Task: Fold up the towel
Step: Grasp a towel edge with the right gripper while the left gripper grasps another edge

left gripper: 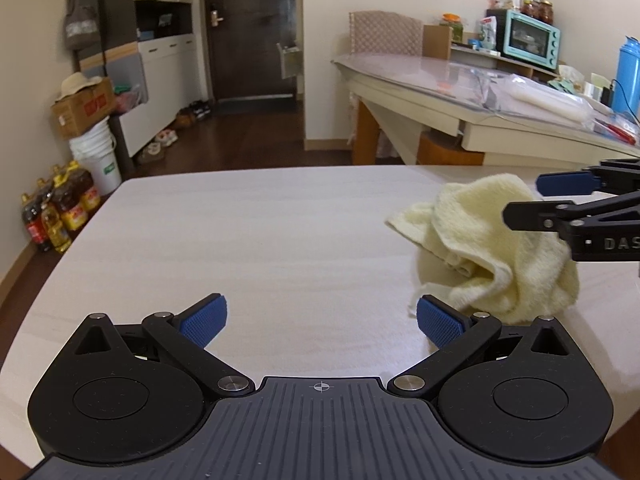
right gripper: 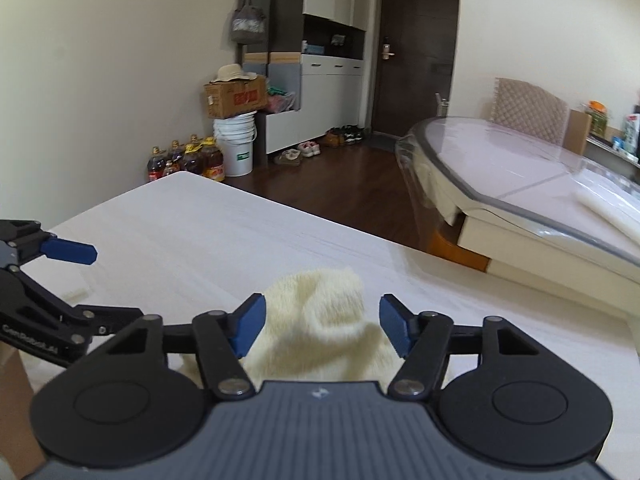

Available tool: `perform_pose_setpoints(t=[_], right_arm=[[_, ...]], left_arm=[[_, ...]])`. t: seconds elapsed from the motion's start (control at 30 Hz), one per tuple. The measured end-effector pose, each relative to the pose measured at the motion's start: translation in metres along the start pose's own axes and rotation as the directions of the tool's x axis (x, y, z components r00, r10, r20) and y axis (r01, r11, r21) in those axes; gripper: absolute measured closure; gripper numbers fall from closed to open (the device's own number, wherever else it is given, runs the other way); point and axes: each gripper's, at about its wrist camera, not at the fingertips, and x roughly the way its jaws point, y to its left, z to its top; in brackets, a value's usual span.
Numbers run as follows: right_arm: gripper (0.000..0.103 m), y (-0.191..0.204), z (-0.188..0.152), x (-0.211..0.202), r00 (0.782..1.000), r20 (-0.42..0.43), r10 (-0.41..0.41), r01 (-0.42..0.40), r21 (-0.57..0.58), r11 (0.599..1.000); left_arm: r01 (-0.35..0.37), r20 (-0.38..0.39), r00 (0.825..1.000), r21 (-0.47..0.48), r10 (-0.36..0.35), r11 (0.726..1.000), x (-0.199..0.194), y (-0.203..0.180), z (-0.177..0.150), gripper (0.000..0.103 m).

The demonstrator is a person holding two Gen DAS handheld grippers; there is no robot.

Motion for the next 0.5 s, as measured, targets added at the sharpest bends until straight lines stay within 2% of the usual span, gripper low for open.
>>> perform_pose_setpoints(t=[0.07,0.17,0.33,0.43,0.5], right_arm=[[0.097,0.000,0.001,0.005,1.000,-0.014,-0.008,0.007,-0.015,1.000],[0.097,-0.005,-0.002,-0.012,1.000,0.027,-0.014,0.014,-0.004,1.000],[0.097,-0.023,-0.027,-0.078,0.992,0.111,-0.062,0.057,0.050,0.997],[0.097,-0.029,-0.050,-0.111,0.990,0.108,-0.094,0.084,0.095,0.992],[0.096,-0.033,-0.068,-0.122,0.991,0.071,-0.111,0.102,0.118,0.988]], left_arm=[[-0.003,-0.002,1.000,-0.003,0.003,1.000,0.002,0.001,0.002,0.000],[0.002,-0.003,1.000,0.003,-0.002,1.000,0.003,0.000,0.002,0.000],[0.037,0.003,0.999,0.026,-0.037,0.999,0.000,-0.006,0.005,0.000],[0.075,0.004,0.997,0.056,-0.075,0.996,-0.002,-0.014,0.005,0.000],[0.101,-0.001,0.995,0.079,-0.101,0.992,-0.002,-0.020,0.005,0.000]])
